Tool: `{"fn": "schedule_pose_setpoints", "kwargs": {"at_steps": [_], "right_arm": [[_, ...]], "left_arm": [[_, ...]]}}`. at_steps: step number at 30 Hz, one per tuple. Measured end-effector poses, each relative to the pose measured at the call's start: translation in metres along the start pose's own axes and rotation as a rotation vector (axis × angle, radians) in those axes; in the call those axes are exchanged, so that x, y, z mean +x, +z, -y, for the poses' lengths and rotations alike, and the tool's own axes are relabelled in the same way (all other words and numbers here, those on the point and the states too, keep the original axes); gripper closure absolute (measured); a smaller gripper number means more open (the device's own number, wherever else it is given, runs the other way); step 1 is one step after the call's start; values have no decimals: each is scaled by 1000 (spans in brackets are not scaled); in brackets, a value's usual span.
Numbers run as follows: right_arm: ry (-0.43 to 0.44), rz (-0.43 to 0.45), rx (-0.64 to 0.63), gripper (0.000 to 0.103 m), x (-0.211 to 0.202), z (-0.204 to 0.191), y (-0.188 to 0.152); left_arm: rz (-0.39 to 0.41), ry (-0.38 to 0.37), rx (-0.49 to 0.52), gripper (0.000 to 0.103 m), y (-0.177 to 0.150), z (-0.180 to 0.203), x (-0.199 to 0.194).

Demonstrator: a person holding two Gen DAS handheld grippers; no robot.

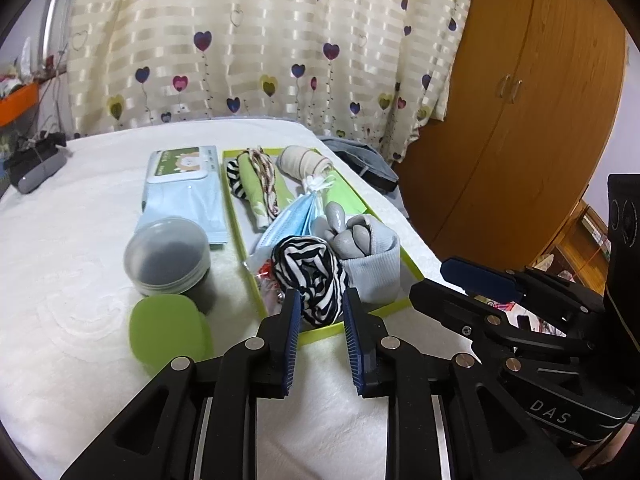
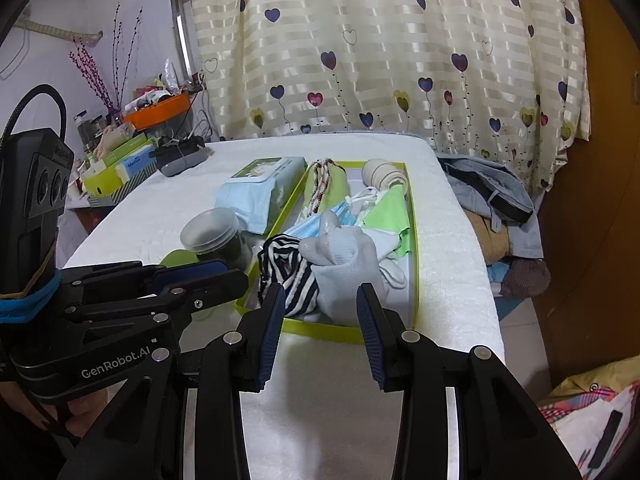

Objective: Organize soft objects

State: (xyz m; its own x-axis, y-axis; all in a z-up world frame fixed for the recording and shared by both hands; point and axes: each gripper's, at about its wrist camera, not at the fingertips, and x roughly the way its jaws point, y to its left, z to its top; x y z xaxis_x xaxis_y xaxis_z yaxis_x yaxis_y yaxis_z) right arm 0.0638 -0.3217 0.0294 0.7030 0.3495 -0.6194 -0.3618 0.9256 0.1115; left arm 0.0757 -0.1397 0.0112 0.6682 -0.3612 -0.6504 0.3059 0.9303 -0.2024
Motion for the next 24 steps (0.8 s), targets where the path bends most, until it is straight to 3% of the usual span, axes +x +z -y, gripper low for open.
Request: {"fn": "schedule_pose_setpoints", "kwargs": {"at_steps": [6,24], "right_arm": [[-7,14,-4,58,-9,-10,-3],[-14,8,-10,56,-19,-37,-15]], "left_arm": [[24,15,-1,80,-5,-3,-15],[60,76,-11,77,-28,-18,-45]]}}
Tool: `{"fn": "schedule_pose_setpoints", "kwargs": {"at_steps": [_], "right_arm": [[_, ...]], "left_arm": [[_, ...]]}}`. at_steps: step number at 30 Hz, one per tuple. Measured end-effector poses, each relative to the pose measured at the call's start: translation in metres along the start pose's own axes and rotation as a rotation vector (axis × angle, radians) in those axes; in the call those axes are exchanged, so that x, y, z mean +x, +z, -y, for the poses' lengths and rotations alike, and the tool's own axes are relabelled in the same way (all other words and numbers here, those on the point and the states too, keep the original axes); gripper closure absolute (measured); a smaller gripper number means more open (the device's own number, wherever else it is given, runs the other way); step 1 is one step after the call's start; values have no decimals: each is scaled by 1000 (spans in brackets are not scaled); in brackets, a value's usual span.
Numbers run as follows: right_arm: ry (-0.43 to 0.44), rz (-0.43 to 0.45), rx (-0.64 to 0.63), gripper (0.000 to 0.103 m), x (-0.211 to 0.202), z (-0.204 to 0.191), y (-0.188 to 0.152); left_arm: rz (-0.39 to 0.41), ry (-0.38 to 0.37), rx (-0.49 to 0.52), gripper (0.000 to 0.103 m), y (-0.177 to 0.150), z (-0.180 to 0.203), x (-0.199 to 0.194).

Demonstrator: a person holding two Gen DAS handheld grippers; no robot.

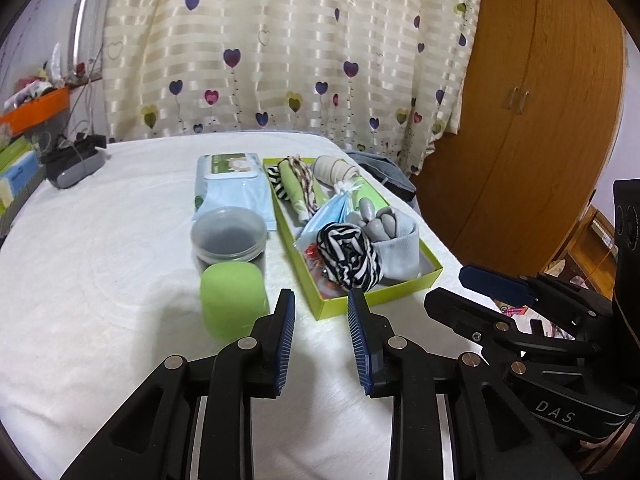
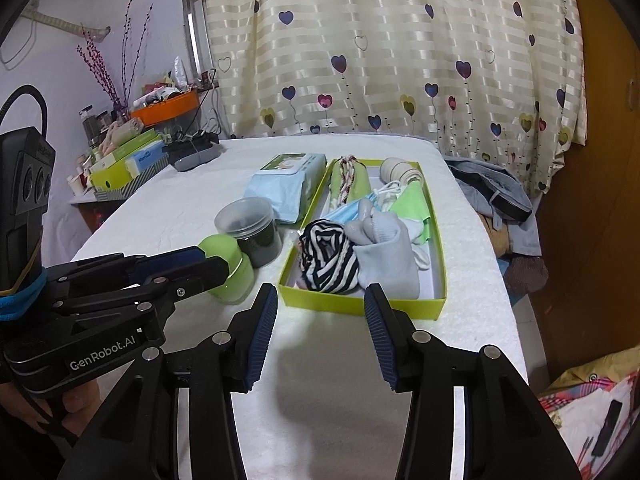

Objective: Organize soft objects

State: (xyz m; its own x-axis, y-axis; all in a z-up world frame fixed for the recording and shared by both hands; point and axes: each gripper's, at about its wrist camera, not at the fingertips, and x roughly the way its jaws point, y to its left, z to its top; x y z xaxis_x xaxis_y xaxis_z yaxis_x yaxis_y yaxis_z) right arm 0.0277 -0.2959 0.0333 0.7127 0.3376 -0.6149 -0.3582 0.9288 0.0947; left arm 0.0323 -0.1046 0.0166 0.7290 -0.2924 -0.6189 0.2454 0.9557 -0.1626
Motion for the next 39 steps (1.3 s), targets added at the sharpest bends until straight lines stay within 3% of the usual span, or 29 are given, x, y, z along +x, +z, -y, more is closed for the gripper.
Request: {"fn": "schedule_pose_setpoints", "kwargs": {"at_steps": [39], "right_arm": [[35,-49,-14,56,23,-11,-11]], "left_arm": [[-38,141,-27,77,-21,-23,13]]}}
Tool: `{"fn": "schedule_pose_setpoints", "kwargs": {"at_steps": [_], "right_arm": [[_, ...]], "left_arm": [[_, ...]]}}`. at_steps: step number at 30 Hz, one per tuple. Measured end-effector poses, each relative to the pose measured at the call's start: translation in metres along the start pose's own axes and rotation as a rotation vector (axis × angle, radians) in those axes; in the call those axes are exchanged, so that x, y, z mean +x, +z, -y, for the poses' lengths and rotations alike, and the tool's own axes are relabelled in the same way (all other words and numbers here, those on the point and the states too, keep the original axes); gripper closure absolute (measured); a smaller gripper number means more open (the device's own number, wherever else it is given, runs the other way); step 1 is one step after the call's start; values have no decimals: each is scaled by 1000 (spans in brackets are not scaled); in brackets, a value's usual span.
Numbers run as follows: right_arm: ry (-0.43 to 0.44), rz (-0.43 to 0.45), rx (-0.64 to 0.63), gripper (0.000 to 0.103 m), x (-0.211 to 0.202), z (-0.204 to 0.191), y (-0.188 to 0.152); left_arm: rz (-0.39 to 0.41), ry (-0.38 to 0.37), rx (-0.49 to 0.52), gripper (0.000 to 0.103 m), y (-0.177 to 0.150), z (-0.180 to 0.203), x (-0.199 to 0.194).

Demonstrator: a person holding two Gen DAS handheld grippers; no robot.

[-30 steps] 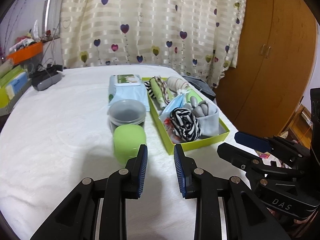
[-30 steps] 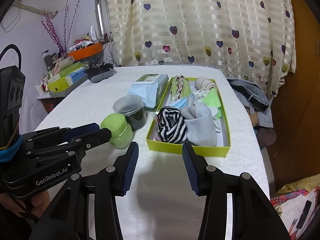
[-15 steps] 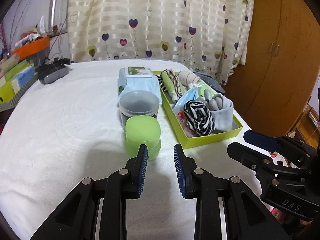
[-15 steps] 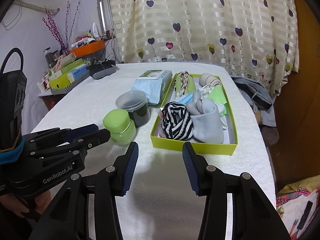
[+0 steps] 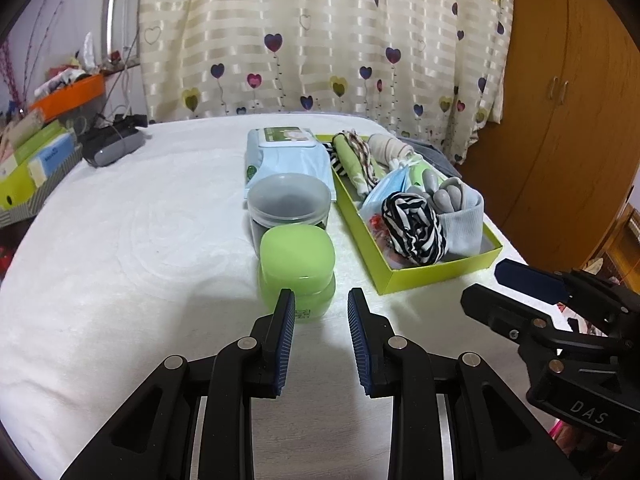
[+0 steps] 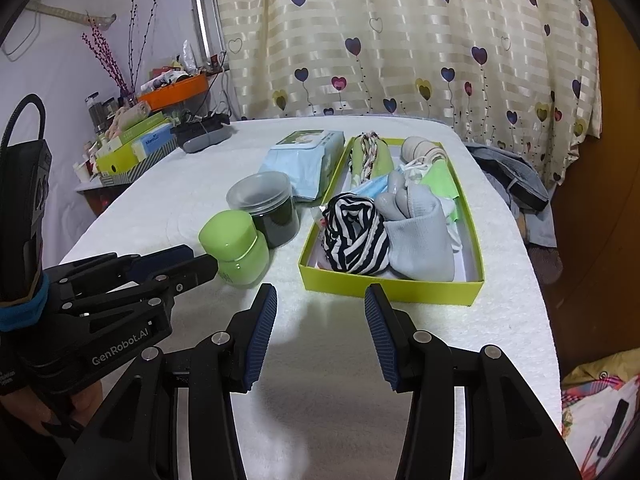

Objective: Organize soft objects

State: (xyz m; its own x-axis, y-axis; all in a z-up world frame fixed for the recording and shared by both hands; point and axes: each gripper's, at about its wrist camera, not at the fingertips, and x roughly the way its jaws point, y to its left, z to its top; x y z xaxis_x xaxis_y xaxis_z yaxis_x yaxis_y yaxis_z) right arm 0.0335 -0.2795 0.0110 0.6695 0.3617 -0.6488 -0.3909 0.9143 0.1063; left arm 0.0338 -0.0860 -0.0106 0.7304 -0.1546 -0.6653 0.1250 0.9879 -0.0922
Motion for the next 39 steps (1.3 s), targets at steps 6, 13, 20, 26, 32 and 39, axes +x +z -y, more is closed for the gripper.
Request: {"fn": "schedule_pose_setpoints", "kwargs": {"at_steps": [6,13,20,26,32,39], "right_arm": [[4,-6,-2,56,3,0,-1],[4,-10,-3,56,4,0,-2],[3,-11,-3,56,4,-1,-2],[2,-12,-6,56,6,-3,-2],[3,-13,-10,56,8,-5,-4],[6,-17,-14,56,9,-6,-4]], "left_arm": [[-11,3,-2,77,-1,-2,1],[-16,3,-6,77,-1,-3,3],[-20,6,-17,77,-3,-5,6],[-14,21,-15,77,-3,-5,3],[-13,24,-14,77,-3,-6,3],[-21,39,-9,77,-3,-7,2]]}}
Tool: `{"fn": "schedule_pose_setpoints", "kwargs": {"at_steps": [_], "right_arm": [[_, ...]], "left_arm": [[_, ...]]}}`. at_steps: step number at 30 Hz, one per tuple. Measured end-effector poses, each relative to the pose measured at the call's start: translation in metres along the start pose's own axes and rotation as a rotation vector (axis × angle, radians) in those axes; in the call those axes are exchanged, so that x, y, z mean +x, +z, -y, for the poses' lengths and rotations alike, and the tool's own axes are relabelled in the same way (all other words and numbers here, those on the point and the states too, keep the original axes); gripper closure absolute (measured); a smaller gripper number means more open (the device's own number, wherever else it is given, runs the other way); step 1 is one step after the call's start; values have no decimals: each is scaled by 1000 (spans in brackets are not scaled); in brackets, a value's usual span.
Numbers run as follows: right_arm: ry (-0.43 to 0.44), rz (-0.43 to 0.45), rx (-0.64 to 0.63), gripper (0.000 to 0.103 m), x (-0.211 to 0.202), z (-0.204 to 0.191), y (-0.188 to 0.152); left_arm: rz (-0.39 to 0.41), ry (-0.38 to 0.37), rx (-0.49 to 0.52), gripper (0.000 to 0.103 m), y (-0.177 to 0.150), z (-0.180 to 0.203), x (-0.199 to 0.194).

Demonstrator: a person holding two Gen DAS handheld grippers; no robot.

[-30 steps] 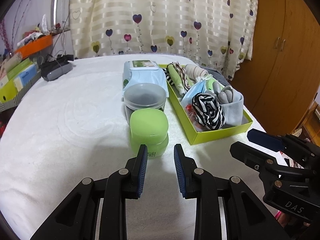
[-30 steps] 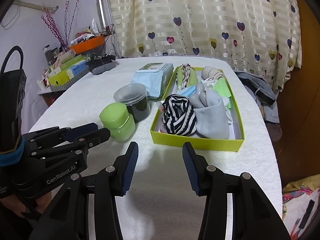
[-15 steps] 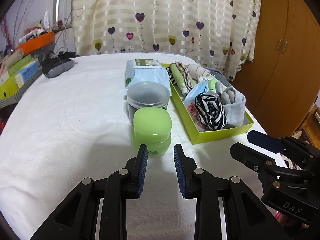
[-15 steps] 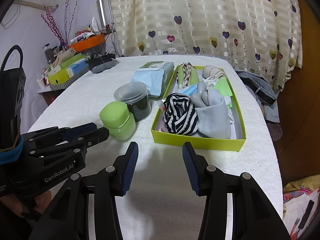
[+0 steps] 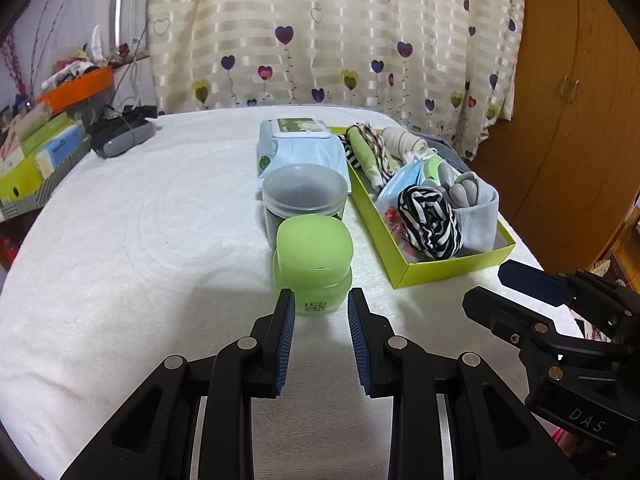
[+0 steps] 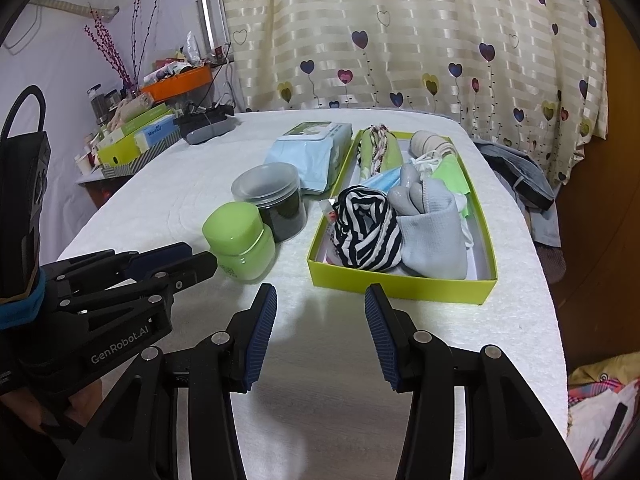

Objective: Organize soft objects

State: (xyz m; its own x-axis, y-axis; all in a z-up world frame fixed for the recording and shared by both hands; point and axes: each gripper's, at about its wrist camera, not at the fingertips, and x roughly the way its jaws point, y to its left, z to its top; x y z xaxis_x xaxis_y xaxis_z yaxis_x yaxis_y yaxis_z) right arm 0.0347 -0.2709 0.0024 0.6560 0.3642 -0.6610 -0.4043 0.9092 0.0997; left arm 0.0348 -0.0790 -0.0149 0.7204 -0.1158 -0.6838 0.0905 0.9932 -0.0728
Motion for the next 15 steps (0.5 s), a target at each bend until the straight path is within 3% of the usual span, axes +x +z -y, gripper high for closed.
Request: {"fn": "schedule_pose_setpoints", "kwargs": {"at_steps": [15], "right_arm": [[1,-3,-3,56,1,-3,-1]], "left_arm": [[2,3,9,77,-2,0,0]]}}
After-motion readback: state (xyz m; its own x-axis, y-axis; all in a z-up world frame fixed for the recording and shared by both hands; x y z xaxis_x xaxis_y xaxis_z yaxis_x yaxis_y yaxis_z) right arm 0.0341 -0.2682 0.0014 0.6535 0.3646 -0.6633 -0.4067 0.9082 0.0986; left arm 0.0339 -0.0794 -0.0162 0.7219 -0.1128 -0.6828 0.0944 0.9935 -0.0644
